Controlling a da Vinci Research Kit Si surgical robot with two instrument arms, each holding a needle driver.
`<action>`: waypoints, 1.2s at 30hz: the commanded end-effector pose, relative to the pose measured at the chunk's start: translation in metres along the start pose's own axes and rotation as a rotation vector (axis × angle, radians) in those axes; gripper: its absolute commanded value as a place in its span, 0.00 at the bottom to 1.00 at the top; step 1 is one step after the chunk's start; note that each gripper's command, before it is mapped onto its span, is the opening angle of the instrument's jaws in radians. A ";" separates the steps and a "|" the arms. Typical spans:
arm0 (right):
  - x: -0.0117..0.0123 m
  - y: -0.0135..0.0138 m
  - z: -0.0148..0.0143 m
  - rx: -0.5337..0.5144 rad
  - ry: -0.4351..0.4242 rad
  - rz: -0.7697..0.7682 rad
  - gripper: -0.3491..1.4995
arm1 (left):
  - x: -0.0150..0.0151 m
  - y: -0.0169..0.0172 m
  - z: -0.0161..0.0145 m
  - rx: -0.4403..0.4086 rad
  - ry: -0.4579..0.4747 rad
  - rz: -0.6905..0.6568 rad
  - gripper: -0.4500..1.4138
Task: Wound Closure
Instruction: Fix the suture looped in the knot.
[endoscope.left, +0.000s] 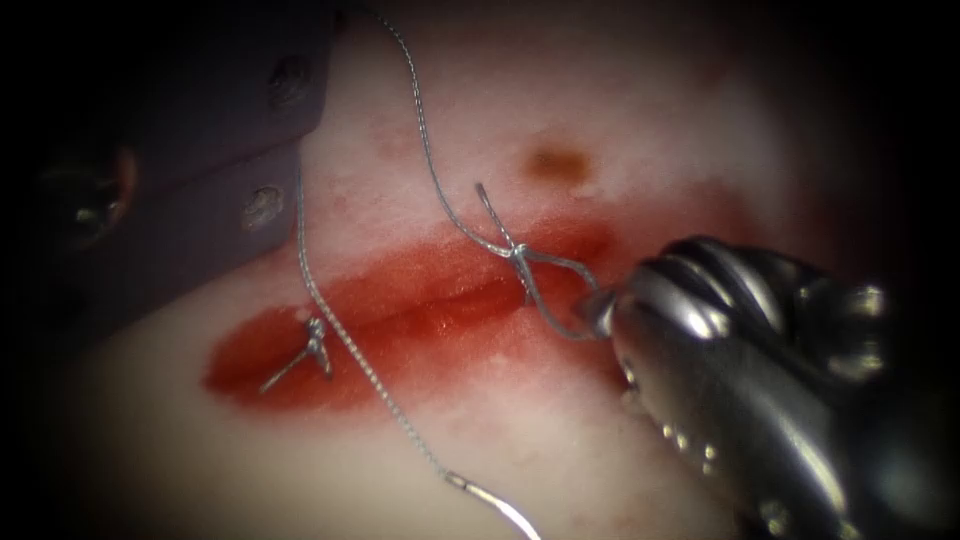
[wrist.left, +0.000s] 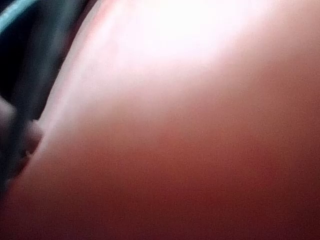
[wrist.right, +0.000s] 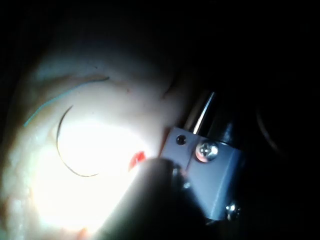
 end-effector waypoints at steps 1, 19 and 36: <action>0.0002 0.0011 -0.0014 0.002 0.099 0.053 0.02 | -0.0013 0.0002 0.0000 -0.002 -0.007 -0.001 0.00; 0.0016 0.0021 -0.0025 -0.206 0.167 0.121 0.75 | -0.0012 0.0000 0.0000 0.005 -0.005 0.003 0.00; 0.0034 0.0038 0.0038 -0.274 0.164 0.381 0.74 | -0.0011 -0.0001 -0.0001 0.005 0.004 0.002 0.00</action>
